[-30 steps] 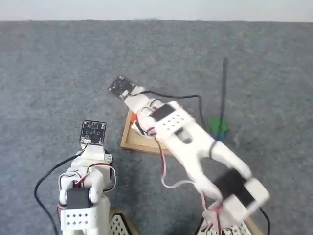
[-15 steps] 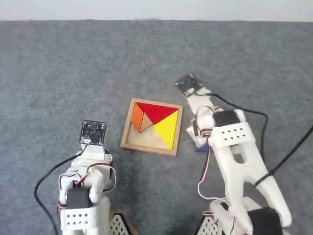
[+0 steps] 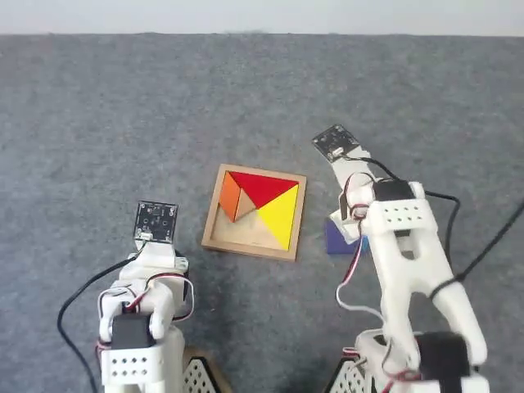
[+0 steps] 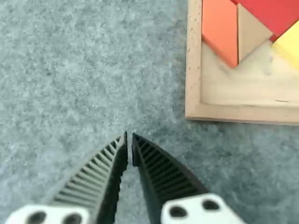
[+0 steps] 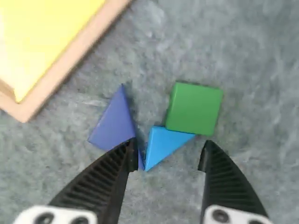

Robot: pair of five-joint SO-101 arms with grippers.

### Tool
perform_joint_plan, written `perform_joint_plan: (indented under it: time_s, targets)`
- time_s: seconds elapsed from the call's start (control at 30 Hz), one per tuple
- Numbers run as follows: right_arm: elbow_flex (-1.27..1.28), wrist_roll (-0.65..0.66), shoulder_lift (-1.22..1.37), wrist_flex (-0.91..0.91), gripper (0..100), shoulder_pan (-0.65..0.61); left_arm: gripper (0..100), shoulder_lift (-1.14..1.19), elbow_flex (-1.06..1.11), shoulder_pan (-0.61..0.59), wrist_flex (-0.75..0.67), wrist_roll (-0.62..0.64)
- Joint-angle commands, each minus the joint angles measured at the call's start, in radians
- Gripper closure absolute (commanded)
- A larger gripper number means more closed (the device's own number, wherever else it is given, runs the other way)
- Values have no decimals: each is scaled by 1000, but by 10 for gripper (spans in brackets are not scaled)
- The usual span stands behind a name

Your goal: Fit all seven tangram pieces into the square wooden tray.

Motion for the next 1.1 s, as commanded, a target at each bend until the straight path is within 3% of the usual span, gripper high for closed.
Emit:
perform_joint_plan:
  time_s: [0.0, 0.57, 1.07]
  targets:
    - [-87, 17, 74, -31, 786, 19, 979, -17, -10, 6, 3, -2]
    - [-311, -6, 343, -38, 785, 73, 979, -17, -10, 6, 3, -2]
    - [-322, -6, 487, -105, 787, 73, 979, -17, -10, 6, 3, -2]
